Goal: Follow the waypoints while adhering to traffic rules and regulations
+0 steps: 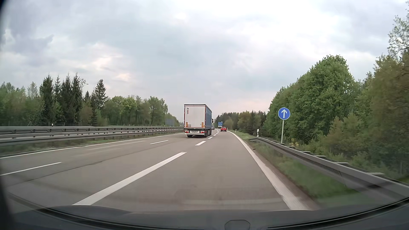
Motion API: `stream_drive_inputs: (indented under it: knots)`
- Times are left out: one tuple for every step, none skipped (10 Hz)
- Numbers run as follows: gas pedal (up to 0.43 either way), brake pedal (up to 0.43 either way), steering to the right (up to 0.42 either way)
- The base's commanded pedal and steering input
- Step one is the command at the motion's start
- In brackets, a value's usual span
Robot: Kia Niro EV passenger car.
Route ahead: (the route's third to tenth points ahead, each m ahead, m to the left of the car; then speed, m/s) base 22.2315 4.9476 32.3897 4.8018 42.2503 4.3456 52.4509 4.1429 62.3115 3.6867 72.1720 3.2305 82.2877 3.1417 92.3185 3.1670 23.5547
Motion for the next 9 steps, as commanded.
stream_drive_inputs:
  knots:
    - [0.287,0.000,0.011]
    - [0.287,0.000,0.009]
    - [0.287,0.000,0.005]
    - [0.287,0.000,0.000]
    - [0.287,0.000,-0.003]
    - [0.287,0.000,-0.005]
    - [0.280,0.000,-0.006]
    - [0.280,0.000,-0.006]
    - [0.280,0.000,-0.006]
